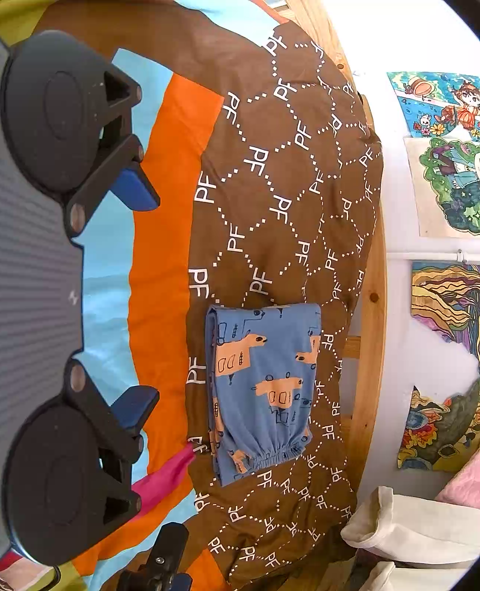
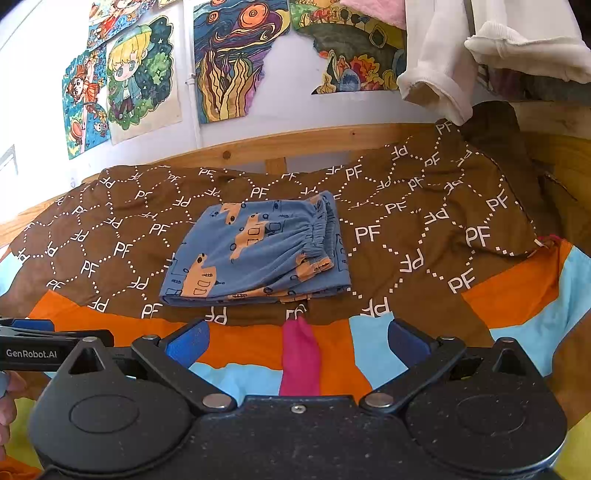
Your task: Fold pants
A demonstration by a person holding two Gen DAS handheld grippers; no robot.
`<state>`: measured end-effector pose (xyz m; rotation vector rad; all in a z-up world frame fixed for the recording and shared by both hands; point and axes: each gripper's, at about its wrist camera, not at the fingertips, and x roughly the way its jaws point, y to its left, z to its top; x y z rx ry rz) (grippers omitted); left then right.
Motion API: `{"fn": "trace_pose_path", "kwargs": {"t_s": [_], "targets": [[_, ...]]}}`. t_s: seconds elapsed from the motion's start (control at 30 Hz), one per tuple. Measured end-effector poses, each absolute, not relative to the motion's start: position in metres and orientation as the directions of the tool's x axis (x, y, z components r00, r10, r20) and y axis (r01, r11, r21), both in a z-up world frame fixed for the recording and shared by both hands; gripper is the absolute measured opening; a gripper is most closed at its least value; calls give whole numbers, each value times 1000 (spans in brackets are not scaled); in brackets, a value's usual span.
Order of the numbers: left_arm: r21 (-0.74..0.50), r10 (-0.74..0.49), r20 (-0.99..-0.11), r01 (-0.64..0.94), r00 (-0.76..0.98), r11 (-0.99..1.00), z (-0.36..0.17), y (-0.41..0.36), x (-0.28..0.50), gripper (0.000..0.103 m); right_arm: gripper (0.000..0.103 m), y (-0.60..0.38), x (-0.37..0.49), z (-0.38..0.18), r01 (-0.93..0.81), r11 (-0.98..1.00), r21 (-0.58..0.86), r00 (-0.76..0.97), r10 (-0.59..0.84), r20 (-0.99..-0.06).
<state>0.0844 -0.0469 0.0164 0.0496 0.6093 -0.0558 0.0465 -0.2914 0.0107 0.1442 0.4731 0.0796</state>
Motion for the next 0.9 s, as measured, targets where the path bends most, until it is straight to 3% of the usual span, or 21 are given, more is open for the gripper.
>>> {"fn": "trace_pose_path", "kwargs": {"t_s": [0.9], "targets": [[27, -36, -579, 63, 814, 998, 13, -45, 84, 103, 102, -291, 48, 7, -51, 986, 159, 880, 119, -459]]}}
